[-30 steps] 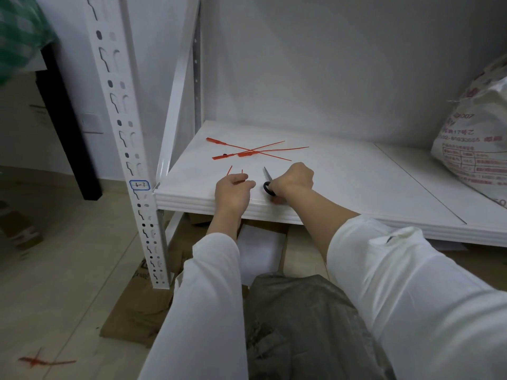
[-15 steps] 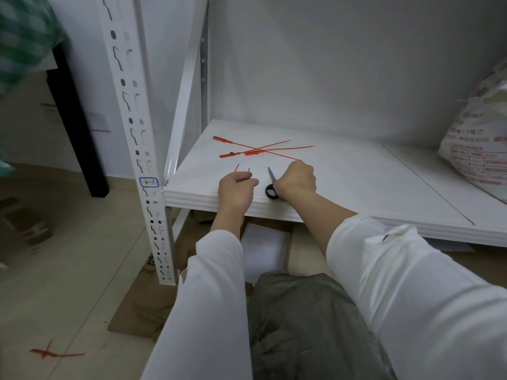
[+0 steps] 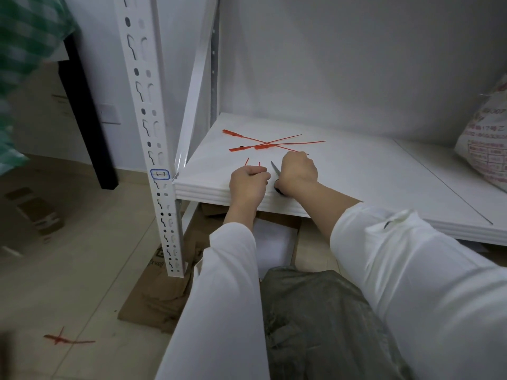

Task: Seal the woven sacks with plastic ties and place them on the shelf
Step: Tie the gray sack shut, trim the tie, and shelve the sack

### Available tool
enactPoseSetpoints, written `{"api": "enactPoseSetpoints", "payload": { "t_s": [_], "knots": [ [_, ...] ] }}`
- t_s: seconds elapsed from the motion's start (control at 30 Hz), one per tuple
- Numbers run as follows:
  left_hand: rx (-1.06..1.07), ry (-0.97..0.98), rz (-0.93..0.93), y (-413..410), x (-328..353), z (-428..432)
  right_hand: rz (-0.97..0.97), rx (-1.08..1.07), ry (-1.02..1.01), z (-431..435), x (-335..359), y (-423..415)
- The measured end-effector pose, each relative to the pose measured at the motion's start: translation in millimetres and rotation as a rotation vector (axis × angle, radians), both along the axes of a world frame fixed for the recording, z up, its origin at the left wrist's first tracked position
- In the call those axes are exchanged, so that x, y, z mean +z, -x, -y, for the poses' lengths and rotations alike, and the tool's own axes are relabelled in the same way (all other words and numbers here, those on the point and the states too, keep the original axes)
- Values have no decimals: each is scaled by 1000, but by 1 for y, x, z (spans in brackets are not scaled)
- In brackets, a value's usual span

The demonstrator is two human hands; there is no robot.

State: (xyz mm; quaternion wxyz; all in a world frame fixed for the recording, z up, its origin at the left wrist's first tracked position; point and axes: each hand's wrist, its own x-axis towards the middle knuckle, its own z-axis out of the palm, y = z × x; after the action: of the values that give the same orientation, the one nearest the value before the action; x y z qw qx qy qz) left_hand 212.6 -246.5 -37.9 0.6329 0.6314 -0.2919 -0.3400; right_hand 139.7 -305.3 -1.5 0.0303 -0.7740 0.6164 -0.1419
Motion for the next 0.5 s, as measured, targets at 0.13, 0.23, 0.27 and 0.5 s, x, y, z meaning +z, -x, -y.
{"api": "enactPoseSetpoints", "payload": {
  "t_s": [0.13, 0.23, 0.27, 0.5],
  "knots": [
    [-9, 8, 2, -1, -1, 0, 25, -10, 25, 1, -4, -6],
    [-11, 7, 4, -3, -2, -1, 91, -50, 8, 0, -7, -6],
    [-10, 4, 6, -5, -2, -2, 119, -57, -10, 0, -6, -5],
    [-58, -52, 73, -4, 2, -17, 390, -43, -85, -9, -7, 13]
  ]
}}
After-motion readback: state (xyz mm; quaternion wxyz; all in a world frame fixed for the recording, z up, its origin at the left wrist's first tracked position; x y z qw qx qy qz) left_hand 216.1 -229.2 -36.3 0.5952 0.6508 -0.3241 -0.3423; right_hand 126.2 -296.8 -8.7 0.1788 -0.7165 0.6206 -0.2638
